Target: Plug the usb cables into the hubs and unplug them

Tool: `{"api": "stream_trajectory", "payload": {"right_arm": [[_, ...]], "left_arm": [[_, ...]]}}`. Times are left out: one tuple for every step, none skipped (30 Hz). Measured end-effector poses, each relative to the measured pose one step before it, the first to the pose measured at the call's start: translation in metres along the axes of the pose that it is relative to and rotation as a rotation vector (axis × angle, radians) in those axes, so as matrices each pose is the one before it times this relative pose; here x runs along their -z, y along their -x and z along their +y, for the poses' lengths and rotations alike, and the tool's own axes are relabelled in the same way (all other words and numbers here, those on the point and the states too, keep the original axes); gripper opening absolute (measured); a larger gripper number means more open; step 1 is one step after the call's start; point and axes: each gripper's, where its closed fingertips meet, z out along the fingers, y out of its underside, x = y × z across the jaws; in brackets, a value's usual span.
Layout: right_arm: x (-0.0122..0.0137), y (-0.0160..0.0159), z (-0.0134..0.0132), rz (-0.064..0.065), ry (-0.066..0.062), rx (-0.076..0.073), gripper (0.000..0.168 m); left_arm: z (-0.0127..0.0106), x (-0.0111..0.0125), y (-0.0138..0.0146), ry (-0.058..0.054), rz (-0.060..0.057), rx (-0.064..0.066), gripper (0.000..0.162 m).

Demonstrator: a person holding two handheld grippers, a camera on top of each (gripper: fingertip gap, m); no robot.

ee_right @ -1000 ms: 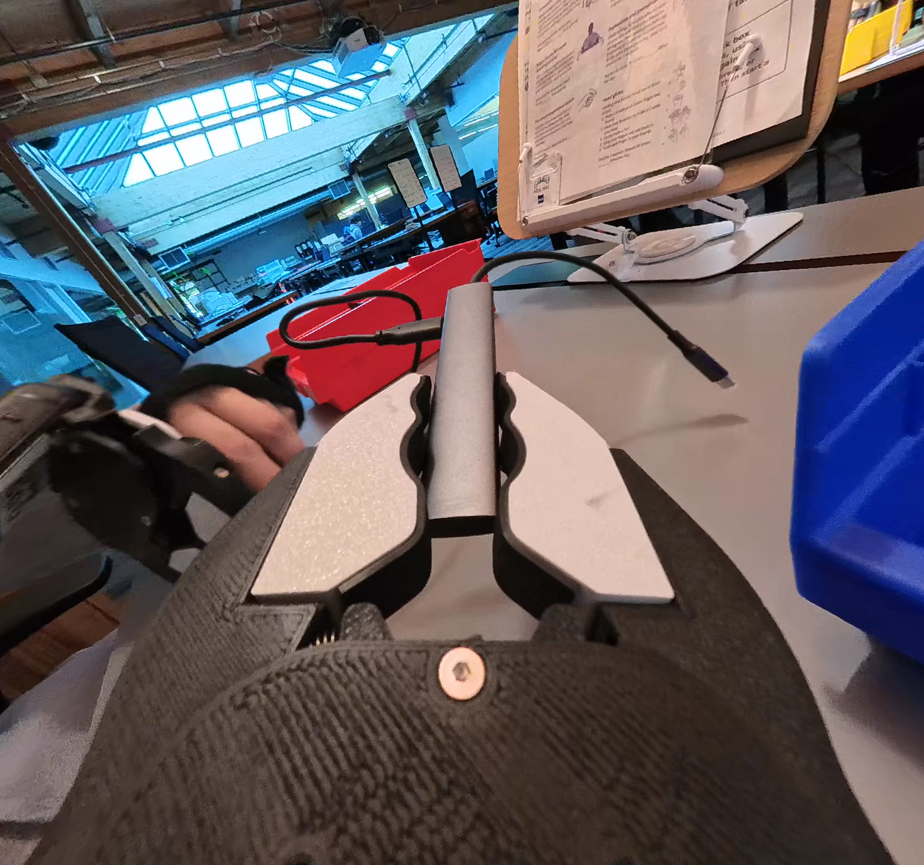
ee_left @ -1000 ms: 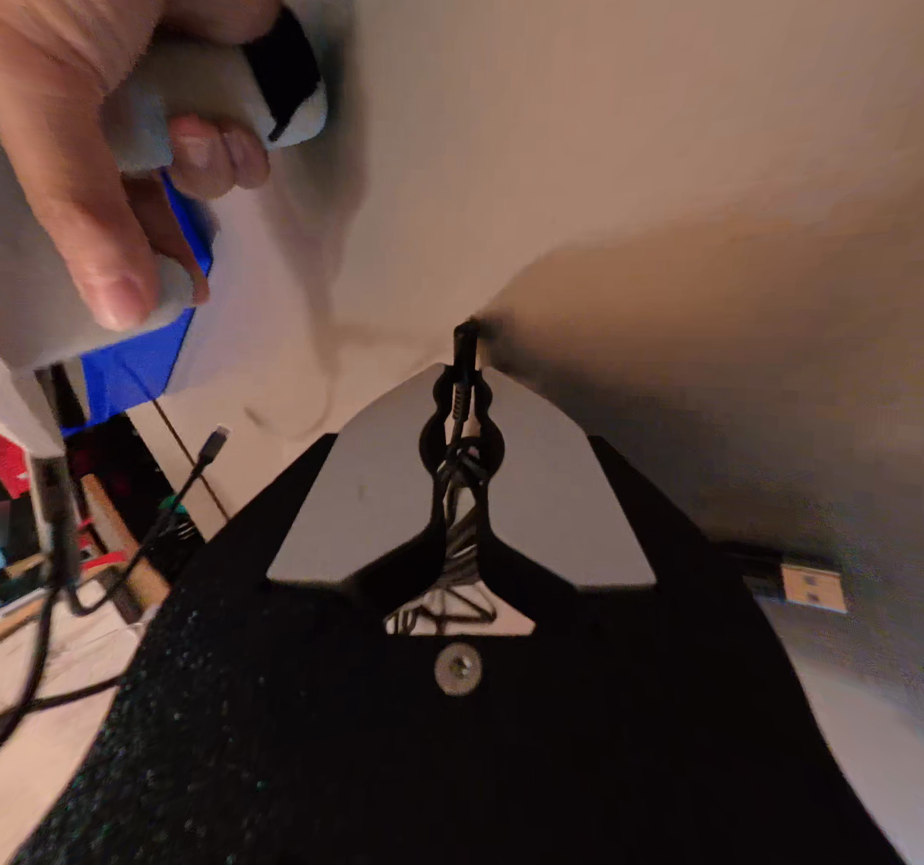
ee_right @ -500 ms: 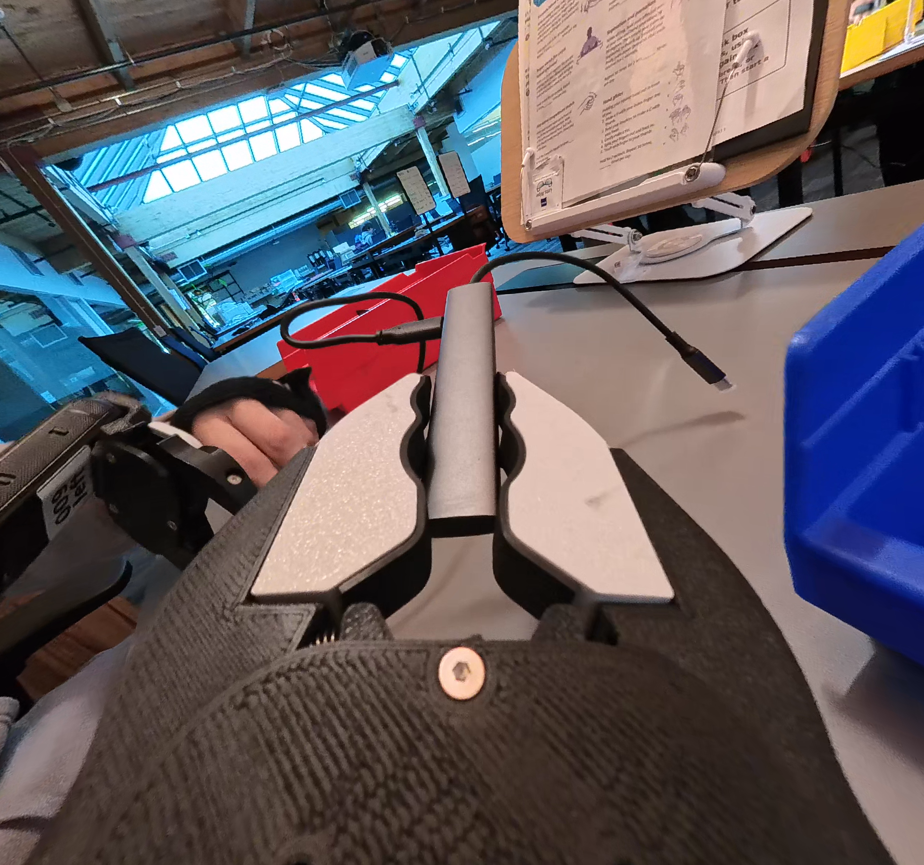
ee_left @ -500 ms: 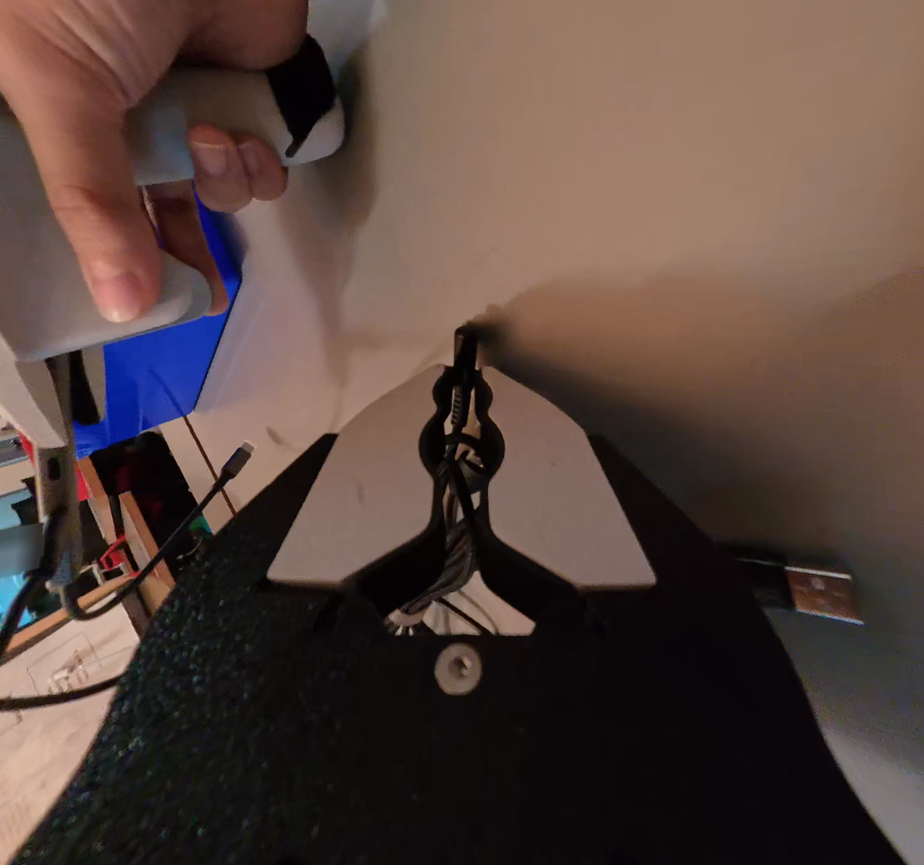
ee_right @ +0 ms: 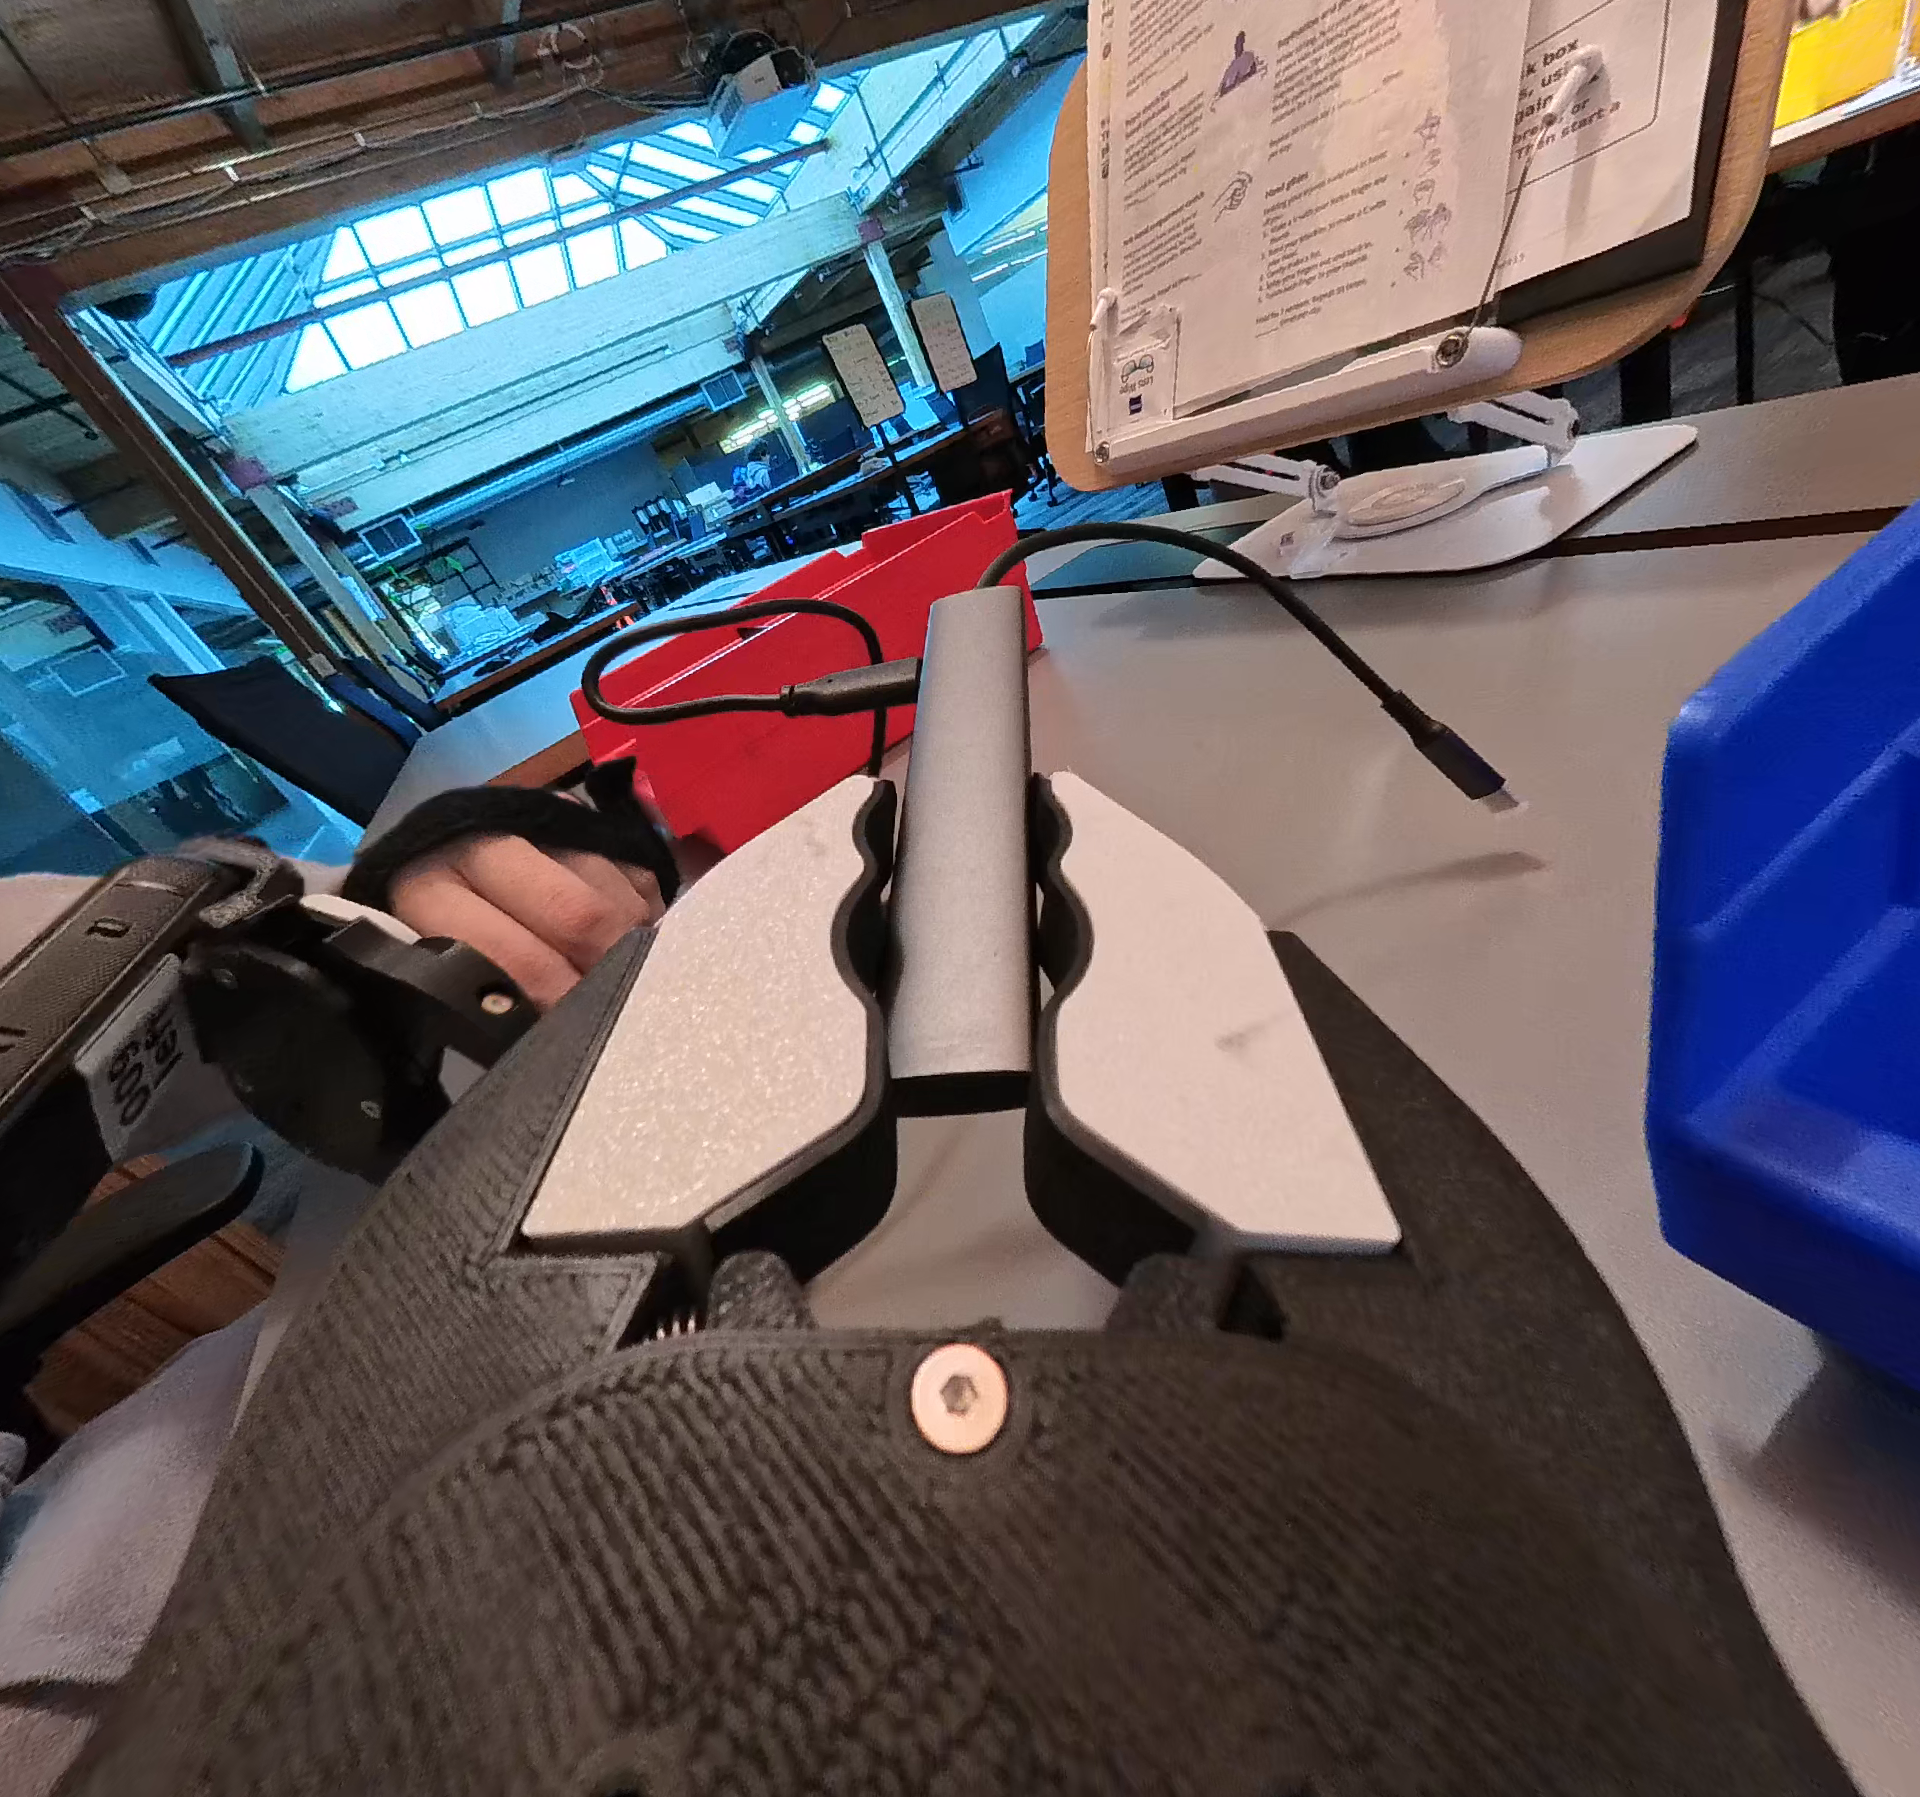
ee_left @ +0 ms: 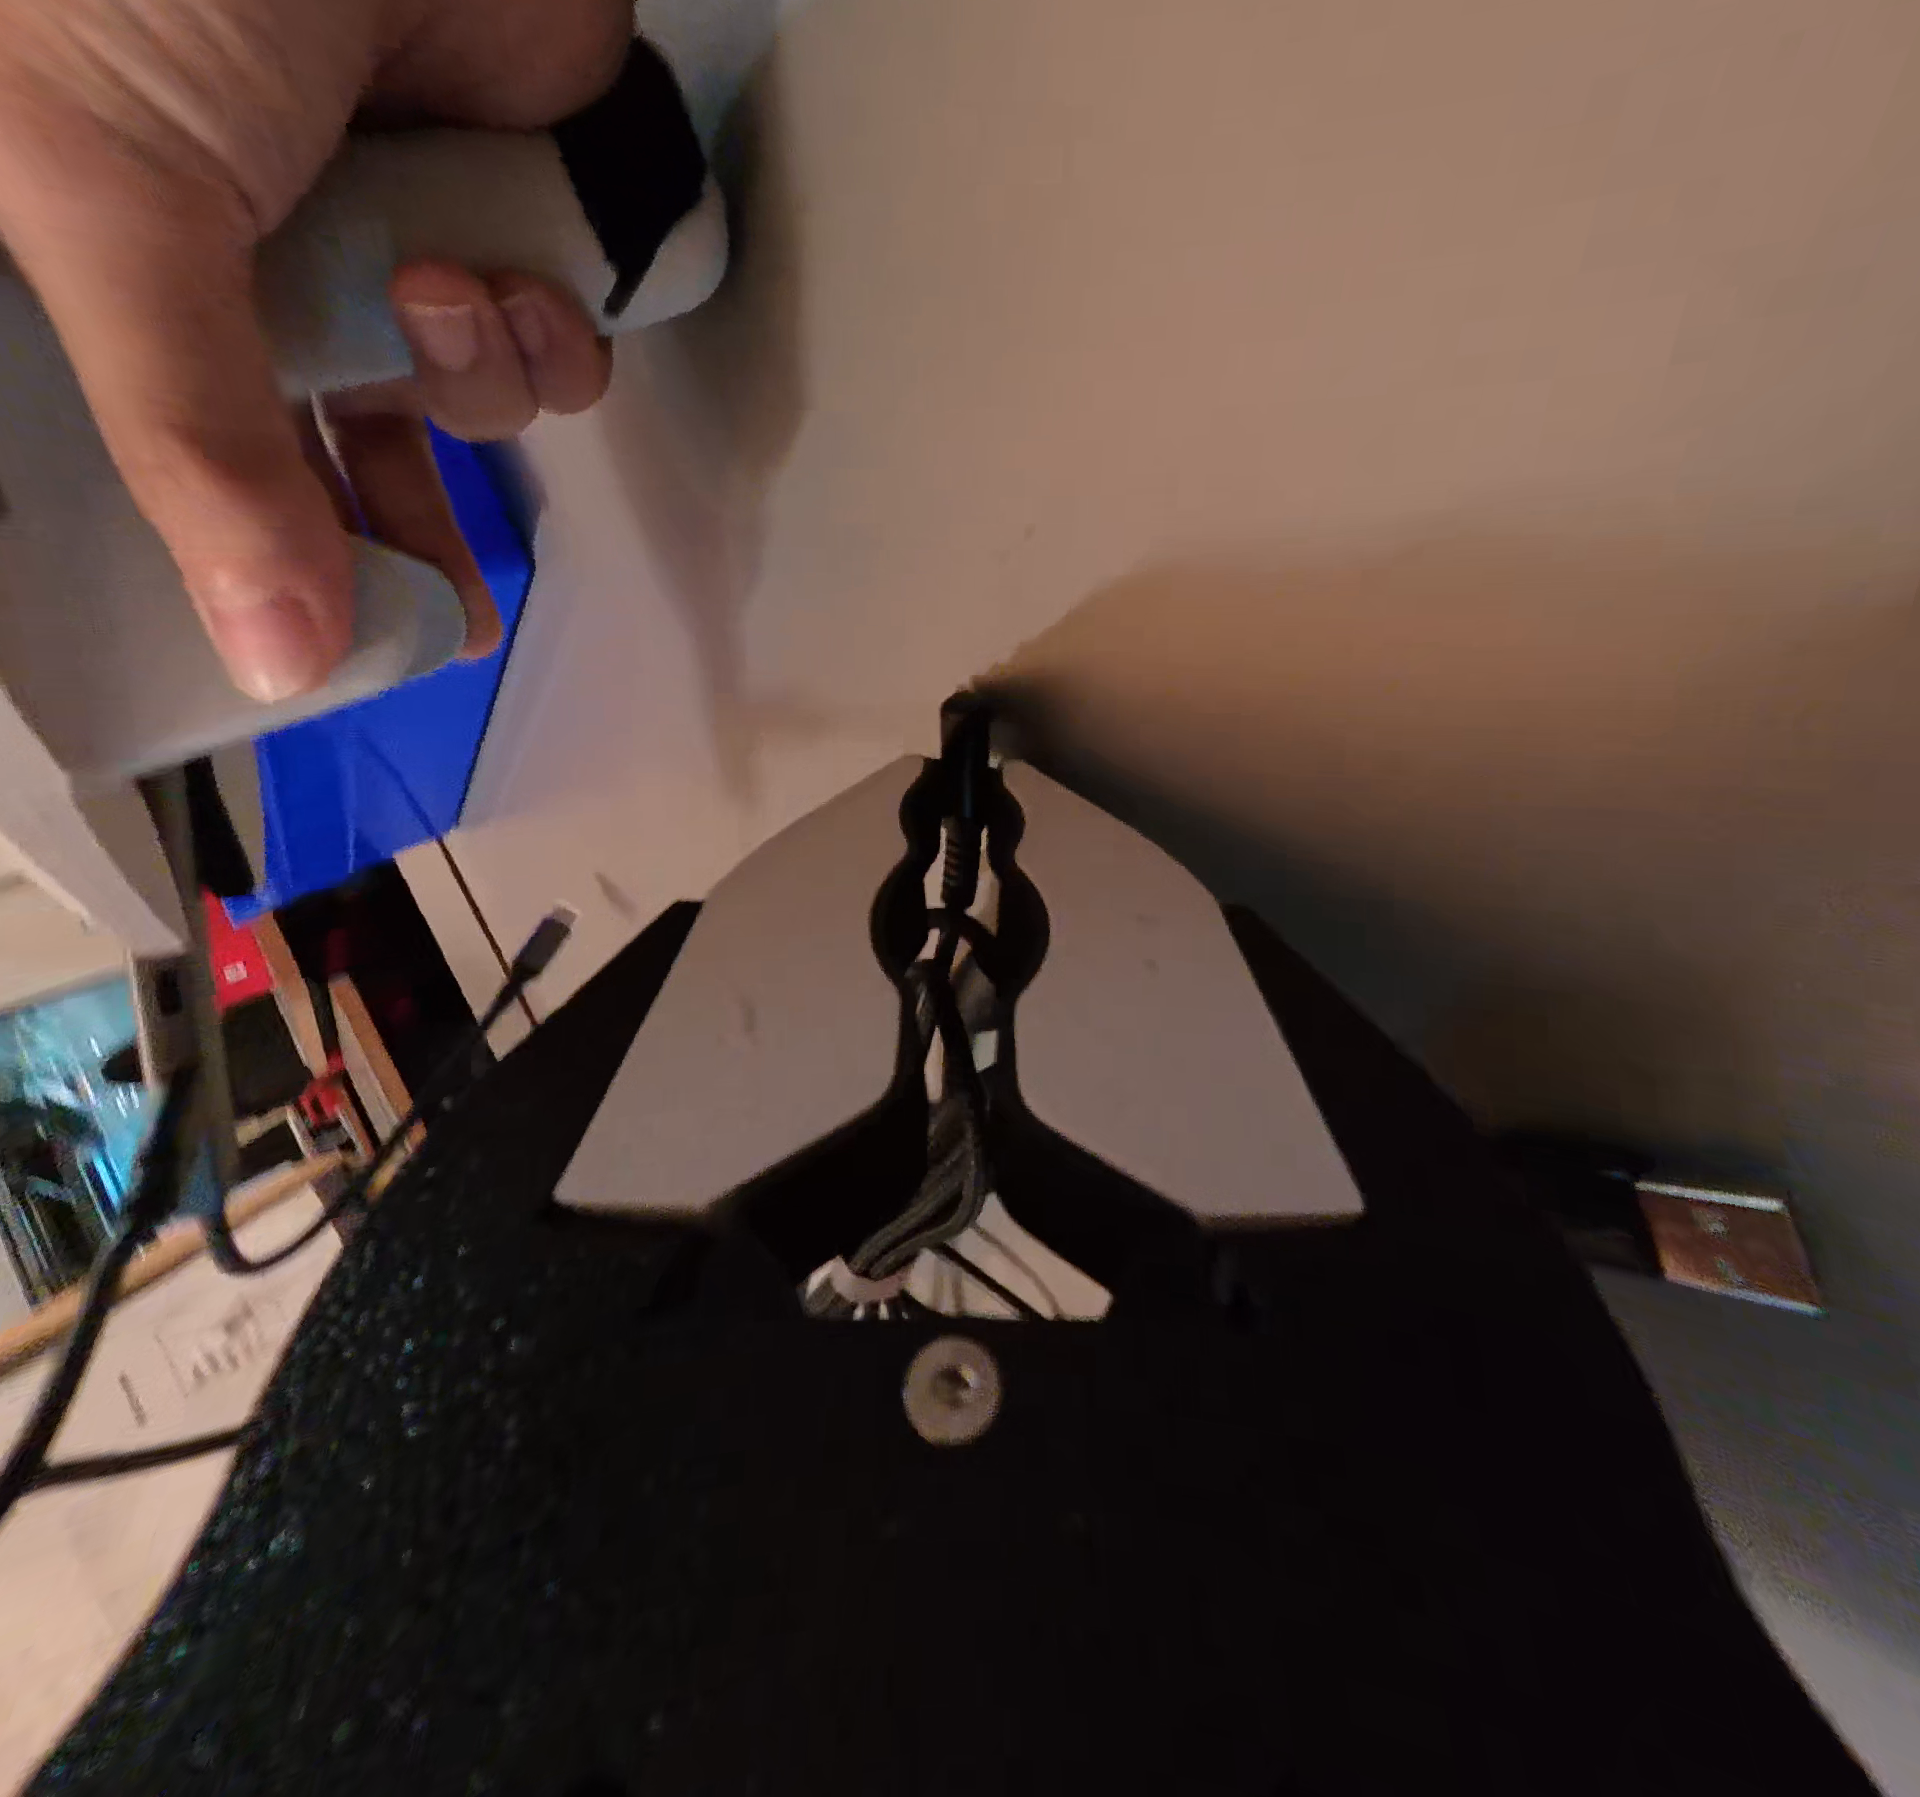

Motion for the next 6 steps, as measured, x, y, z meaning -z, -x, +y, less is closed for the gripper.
{"api": "stream_trajectory", "payload": {"right_arm": [[0.00005, -0.00006, -0.00011, 0.0011, -0.0003, 0.0004, 0.025], [0.00005, -0.00005, 0.00002, -0.0002, -0.0003, -0.0005, 0.025], [0.00005, 0.00006, -0.00007, -0.0005, -0.0002, -0.001, 0.025], [-0.00005, -0.00008, 0.00002, 0.0003, 0.0003, -0.0002, 0.025], [-0.00003, 0.00031, 0.00004, -0.0004, 0.0005, 0.002, 0.025], [-0.00009, 0.00042, 0.00023, -0.0007, 0.0015, 0.003, 0.025]], "left_arm": [[0.00349, 0.00014, 0.0004, 0.025, -0.0016, 0.0426, 0.008], [0.00261, 0.00153, 0.00024, 0.0196, 0.0083, 0.0398, 0.008], [0.00125, 0.00294, 0.00217, 0.0068, 0.0034, 0.038, 0.008], [0.00056, 0.00452, 0.00448, 0.0024, -0.005, 0.0384, 0.008], [0.00037, 0.00602, 0.00597, 0.0054, -0.0087, 0.0346, 0.008], [0.00036, 0.0073, 0.00805, 0.0092, -0.0202, 0.0282, 0.008]]}}
